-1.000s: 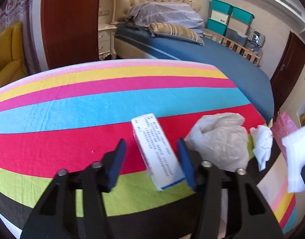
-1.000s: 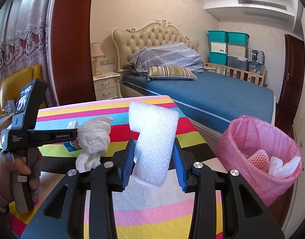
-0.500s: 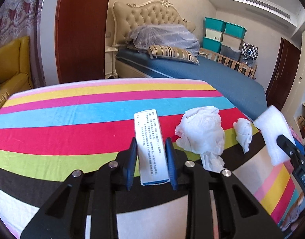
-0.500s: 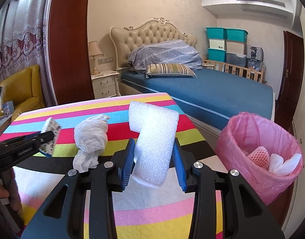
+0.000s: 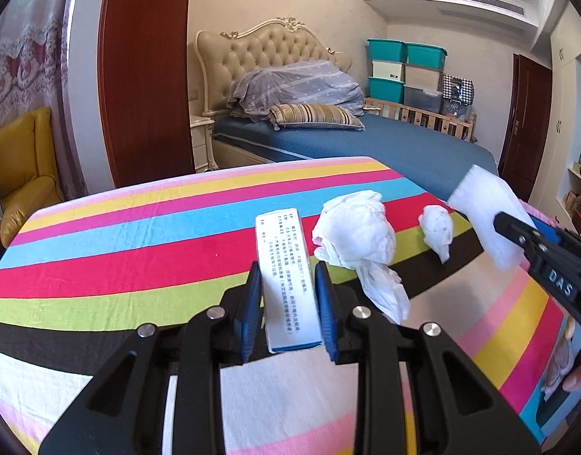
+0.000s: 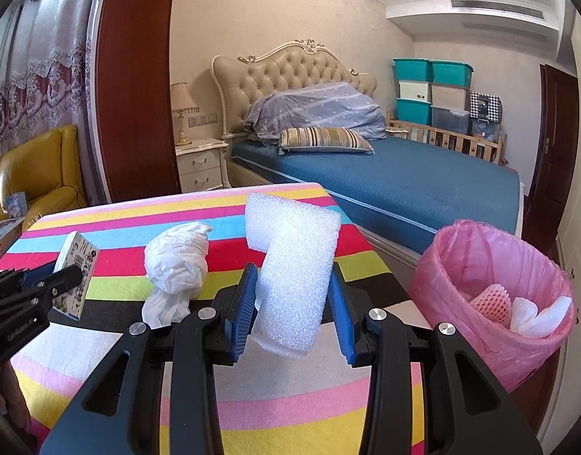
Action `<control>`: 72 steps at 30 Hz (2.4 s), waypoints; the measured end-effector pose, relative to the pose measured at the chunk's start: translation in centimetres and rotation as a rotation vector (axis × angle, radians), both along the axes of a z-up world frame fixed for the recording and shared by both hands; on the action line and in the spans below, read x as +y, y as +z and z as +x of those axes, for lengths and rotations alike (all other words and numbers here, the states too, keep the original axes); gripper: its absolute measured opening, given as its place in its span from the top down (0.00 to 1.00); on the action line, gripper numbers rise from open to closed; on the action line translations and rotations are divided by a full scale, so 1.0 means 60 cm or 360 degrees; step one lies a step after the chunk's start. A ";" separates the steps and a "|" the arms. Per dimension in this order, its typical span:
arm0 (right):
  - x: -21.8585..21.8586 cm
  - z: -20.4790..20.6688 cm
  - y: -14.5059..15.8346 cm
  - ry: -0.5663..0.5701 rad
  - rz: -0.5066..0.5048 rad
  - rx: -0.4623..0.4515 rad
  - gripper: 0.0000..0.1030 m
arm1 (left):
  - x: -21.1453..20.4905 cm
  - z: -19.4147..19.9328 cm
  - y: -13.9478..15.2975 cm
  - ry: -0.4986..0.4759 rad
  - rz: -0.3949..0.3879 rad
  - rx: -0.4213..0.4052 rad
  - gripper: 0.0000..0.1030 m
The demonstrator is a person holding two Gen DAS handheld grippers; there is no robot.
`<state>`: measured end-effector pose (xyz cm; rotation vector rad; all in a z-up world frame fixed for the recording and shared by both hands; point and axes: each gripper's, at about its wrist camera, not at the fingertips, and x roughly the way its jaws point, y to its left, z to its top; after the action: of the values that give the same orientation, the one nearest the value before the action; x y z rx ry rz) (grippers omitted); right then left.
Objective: Collect trash
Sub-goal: 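Carry the medicine box with the left tool into the bin while the right tool drops the foam block there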
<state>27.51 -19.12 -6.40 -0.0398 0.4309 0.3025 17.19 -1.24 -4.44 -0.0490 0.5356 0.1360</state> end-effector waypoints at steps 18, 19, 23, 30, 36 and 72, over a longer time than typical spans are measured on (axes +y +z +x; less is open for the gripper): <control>-0.092 -0.052 0.022 -0.0019 0.0103 -0.0073 0.64 | -0.078 -0.046 0.013 -0.0183 0.0092 -0.0152 0.73; -0.101 -0.054 0.022 -0.0027 0.0100 -0.0077 0.64 | -0.085 -0.045 0.014 -0.0206 0.0090 -0.0149 0.73; -0.129 -0.059 0.022 -0.0047 0.0084 -0.0071 0.64 | -0.113 -0.038 0.022 -0.0291 0.0092 -0.0156 0.73; -0.186 -0.052 0.025 -0.0125 0.0057 -0.0058 0.64 | -0.187 -0.011 0.037 -0.0503 0.0093 -0.0143 0.73; -0.255 -0.034 0.036 -0.0192 0.0033 -0.0042 0.64 | -0.263 0.028 0.054 -0.0695 0.0044 -0.0103 0.73; -0.430 0.136 0.033 -0.0318 0.0125 -0.0016 0.27 | -0.408 0.236 0.054 -0.0796 -0.0209 -0.0005 0.36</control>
<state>35.66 -44.91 -4.41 0.0780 0.4095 0.1219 31.37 -25.72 -1.21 -0.0422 0.5388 -0.3872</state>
